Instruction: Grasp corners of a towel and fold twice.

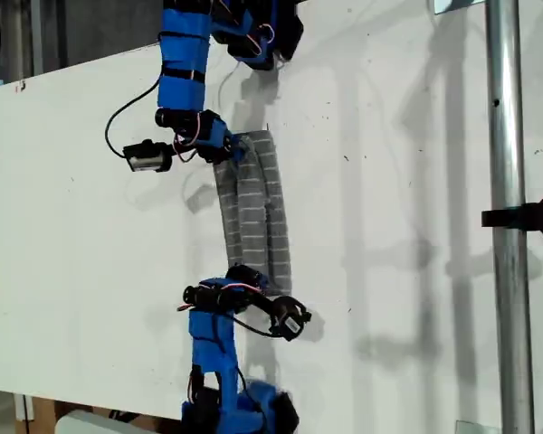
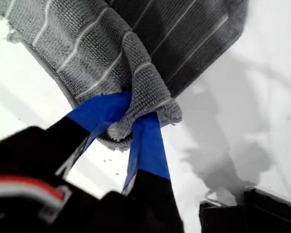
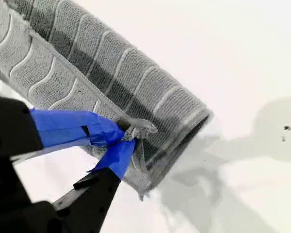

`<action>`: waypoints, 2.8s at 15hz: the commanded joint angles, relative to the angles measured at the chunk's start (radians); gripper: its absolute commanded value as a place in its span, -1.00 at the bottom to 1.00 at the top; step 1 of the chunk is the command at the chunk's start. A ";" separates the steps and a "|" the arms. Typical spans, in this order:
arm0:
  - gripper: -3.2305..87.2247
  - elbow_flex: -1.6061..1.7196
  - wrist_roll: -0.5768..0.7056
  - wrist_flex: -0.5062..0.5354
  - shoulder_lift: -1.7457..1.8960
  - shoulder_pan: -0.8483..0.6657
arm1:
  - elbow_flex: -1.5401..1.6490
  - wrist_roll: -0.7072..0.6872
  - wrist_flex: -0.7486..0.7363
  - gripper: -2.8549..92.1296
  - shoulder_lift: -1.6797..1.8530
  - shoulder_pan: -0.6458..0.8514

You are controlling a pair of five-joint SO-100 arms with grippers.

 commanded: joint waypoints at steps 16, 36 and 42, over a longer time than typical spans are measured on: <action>-0.99 -0.003 -0.054 -0.061 -0.074 -0.046 | 0.104 -0.192 -0.302 -0.95 -0.129 0.138; -0.99 1.712 -0.489 -0.506 1.985 0.350 | 0.434 0.514 0.279 -0.02 0.834 0.017; -0.99 1.950 -0.457 -0.403 2.307 0.268 | 0.543 0.469 -0.077 0.03 0.442 0.098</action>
